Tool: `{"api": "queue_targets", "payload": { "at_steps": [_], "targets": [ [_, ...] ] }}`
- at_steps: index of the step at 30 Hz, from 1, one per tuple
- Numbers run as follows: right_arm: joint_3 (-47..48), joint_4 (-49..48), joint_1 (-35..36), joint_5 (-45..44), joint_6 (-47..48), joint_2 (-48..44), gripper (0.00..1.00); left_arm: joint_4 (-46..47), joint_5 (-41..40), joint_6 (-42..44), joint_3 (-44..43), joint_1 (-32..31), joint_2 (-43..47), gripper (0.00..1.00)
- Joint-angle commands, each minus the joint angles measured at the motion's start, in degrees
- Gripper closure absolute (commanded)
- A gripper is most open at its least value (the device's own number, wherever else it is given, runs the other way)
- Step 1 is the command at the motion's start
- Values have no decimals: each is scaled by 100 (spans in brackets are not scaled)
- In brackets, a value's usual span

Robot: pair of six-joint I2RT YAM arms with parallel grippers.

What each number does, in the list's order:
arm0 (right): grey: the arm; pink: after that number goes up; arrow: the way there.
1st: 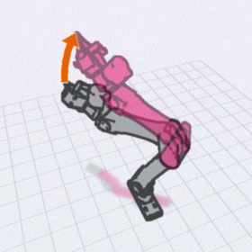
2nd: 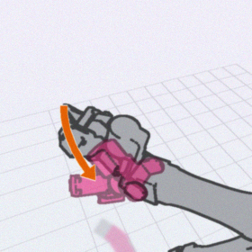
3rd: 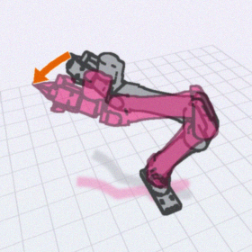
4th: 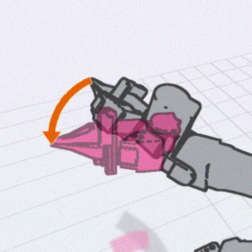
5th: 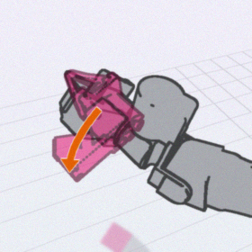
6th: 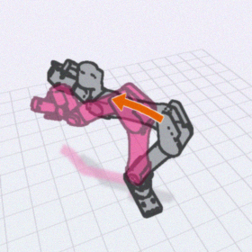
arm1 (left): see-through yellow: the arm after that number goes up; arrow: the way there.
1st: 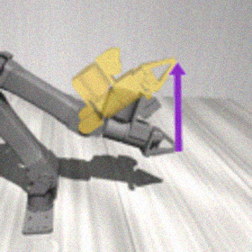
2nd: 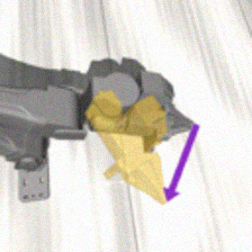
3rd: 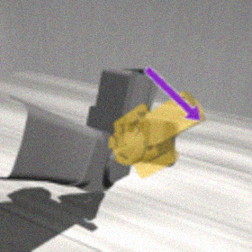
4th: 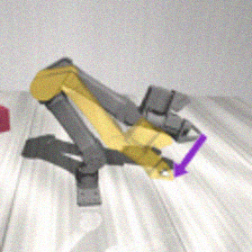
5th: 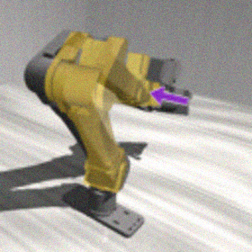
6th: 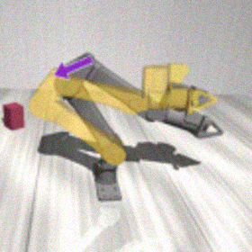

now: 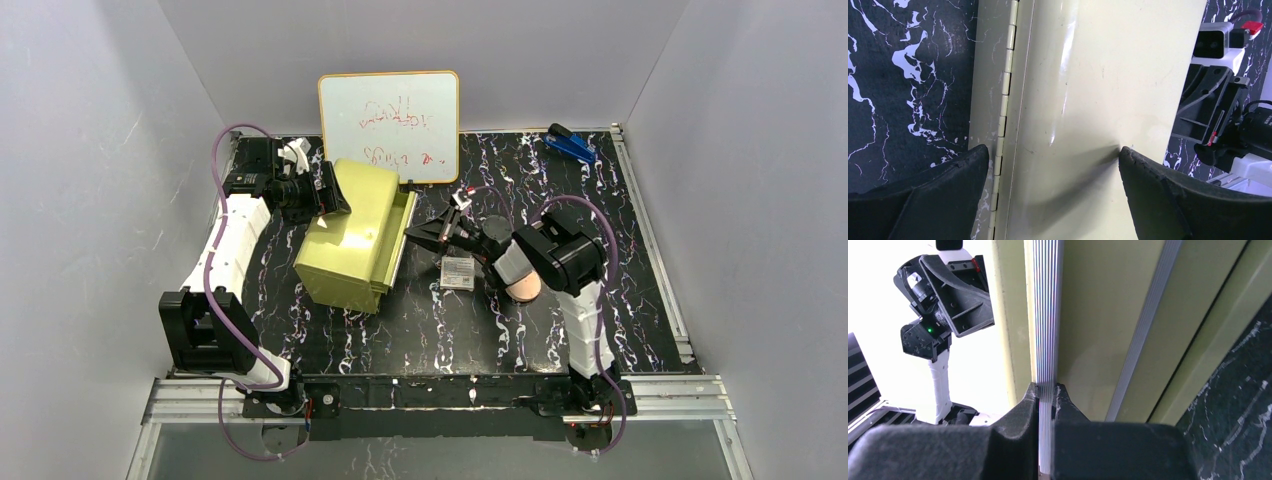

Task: Organize the makeup

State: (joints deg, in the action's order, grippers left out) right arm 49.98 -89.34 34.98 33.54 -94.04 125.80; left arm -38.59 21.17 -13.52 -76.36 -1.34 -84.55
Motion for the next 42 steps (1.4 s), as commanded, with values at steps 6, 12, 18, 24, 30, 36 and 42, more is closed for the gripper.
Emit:
{"api": "queue_targets", "payload": {
  "at_steps": [6,12,18,24,30,36,42],
  "targets": [
    [-1153,-1481,-480,565,498,-592,99,-331,-553,226,96,11,-61,2],
    [-2016,-1454,-812,747,748,-908,99,-341,-593,237,121,11,-69,2],
    [-2404,-904,-1043,907,1186,-1290,99,-342,-582,244,113,11,-79,2],
    [-2362,852,-1341,1346,2067,-2208,49,-383,-625,262,86,11,-20,2],
    [-1057,7077,-1345,-134,5472,-4638,32,-371,-591,271,98,11,-6,2],
    [471,10937,-1349,-2216,6799,-5461,33,-369,-493,262,26,12,-8,2],
    [485,12490,-1346,-4113,6715,-5785,37,-338,-388,245,31,11,-8,2]
  ]
}}
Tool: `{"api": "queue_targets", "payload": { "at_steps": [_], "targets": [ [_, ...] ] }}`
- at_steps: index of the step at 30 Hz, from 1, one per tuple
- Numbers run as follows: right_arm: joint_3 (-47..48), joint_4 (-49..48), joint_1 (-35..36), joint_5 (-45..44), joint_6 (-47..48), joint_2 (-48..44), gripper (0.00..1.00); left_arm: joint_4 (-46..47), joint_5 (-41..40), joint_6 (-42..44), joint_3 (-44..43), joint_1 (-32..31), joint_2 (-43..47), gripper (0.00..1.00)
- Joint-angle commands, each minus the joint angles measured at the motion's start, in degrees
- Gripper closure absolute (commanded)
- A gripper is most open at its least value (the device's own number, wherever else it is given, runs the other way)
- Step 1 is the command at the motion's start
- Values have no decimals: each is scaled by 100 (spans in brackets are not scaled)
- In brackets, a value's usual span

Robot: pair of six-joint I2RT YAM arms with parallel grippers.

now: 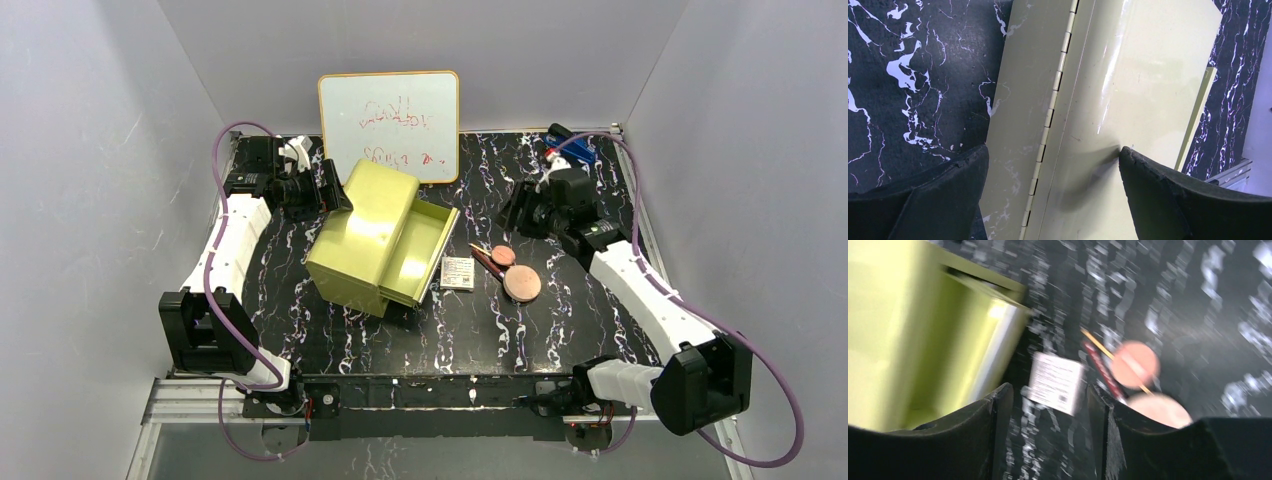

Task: Organize the makeup

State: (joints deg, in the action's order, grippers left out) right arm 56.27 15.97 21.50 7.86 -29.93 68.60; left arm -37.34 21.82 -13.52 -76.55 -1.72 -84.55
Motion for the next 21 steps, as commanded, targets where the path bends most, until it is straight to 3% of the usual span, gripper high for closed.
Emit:
{"api": "queue_targets", "payload": {
  "at_steps": [1,9,21],
  "targets": [
    [-248,2057,4,-1771,237,-81,38,-452,-413,237,34,47,-15,2],
    [-1203,1935,-14,-2177,-420,-38,51,-449,-307,218,-3,24,17,2],
    [-1939,1232,-71,-1883,-738,477,55,-458,-381,243,36,-1,143,2]
  ]
}}
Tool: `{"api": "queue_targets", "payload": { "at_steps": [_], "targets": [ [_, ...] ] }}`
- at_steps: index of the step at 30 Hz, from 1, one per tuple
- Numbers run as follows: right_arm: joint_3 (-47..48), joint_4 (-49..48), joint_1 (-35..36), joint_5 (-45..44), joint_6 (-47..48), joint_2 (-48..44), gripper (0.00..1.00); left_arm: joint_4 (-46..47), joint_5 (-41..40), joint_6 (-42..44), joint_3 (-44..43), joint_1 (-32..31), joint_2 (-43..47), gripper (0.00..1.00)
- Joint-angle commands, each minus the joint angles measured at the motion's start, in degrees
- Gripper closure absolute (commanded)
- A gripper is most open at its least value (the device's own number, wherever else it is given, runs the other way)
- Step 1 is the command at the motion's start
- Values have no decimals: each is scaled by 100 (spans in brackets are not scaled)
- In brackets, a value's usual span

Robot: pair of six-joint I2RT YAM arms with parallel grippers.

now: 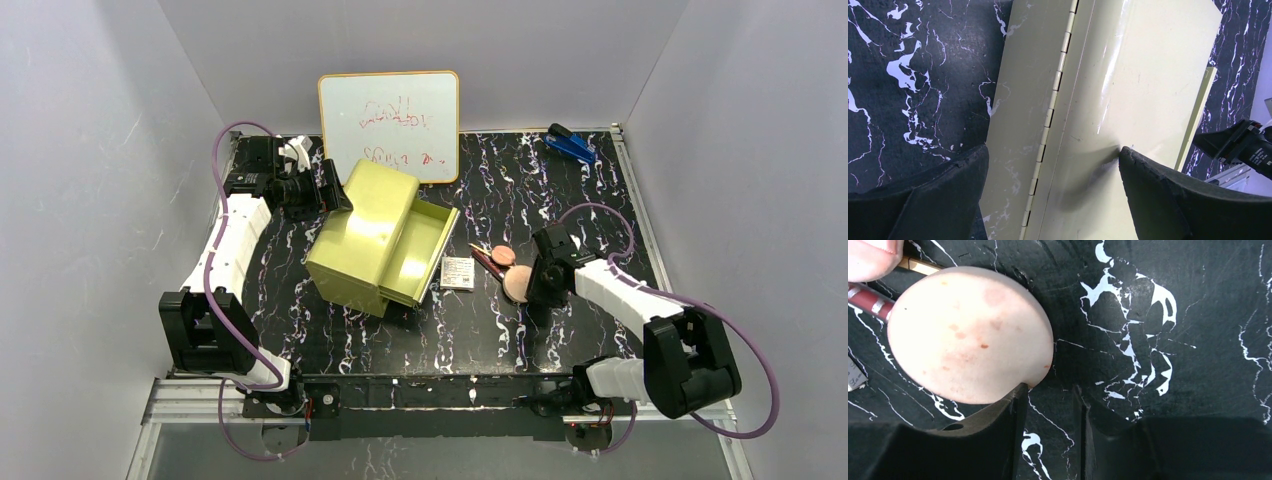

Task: Organize the makeup

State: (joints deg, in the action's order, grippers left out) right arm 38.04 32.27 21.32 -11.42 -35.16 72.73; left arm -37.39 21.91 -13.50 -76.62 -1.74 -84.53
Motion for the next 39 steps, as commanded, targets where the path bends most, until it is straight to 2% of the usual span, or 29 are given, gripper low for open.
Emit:
{"api": "queue_targets", "payload": {
  "at_steps": [1,6,15,21,36,37,38,39],
  "targets": [
    [-106,-440,-52,66,-230,92,55,-454,-386,241,42,-2,132,2],
    [-36,-656,-67,136,-330,269,56,-477,-374,255,-8,-23,88,2],
    [246,-350,-62,160,-258,-152,58,-526,-418,277,-83,-56,44,2],
    [125,-588,-66,91,-258,-355,58,-541,-385,277,-142,-80,-18,2],
    [229,-1252,-60,337,-233,729,56,-566,-458,312,-82,-99,33,2],
    [211,-1287,-60,348,-237,786,58,-568,-458,313,-85,-99,33,2],
    [179,-1322,-62,365,-237,826,68,-568,-460,313,-82,-99,33,1],
    [134,-1381,-58,380,-250,869,83,-575,-461,313,-80,-106,33,1]
  ]
}}
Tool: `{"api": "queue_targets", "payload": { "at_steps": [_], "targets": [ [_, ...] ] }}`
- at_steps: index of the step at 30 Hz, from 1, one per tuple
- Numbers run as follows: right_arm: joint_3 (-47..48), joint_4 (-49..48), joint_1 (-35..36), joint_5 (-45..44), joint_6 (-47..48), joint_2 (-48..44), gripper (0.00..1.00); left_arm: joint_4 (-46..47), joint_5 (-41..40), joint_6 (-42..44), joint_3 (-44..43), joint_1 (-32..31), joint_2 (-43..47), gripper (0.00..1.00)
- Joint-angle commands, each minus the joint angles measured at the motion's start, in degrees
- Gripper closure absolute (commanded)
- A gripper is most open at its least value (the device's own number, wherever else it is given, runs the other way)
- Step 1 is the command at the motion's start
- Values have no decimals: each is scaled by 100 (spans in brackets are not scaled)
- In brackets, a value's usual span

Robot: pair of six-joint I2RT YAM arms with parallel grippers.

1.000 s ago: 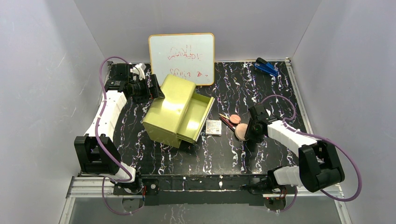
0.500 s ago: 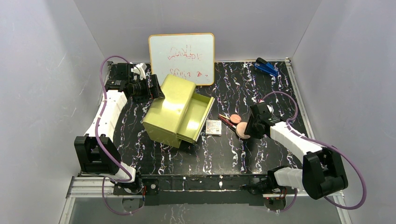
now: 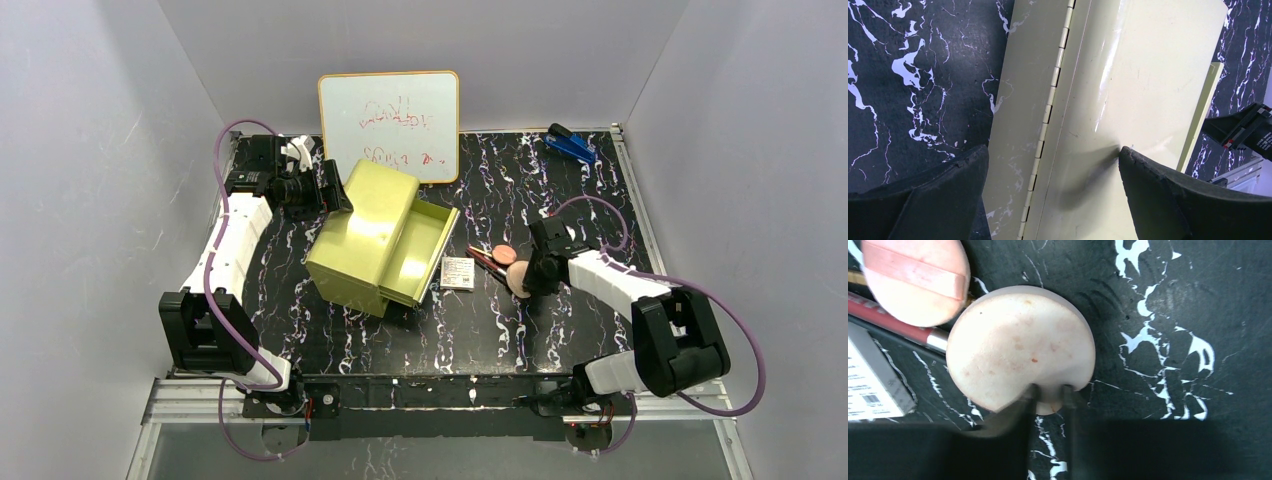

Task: Organize the makeup

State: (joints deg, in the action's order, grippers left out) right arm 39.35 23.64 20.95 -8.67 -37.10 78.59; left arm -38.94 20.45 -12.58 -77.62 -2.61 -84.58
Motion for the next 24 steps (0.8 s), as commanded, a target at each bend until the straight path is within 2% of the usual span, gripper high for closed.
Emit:
{"api": "queue_targets", "payload": {
  "at_steps": [1,5,8,14,18,24],
  "targets": [
    [-27,-554,-26,153,-60,307,99,-421,-320,226,26,-21,38,2],
    [-19,-404,-23,130,-40,192,99,-422,-344,227,37,-24,55,2],
    [260,87,-13,-28,32,-251,99,-430,-348,238,28,-21,58,2],
    [2037,1477,-11,-481,409,-1167,99,-435,-314,238,1,-30,14,2],
    [3261,1879,5,-220,544,-1062,99,-412,-280,230,-23,-38,-15,2],
    [3976,1843,466,343,426,-610,99,-454,-262,220,-86,-44,35,2]
  ]
}}
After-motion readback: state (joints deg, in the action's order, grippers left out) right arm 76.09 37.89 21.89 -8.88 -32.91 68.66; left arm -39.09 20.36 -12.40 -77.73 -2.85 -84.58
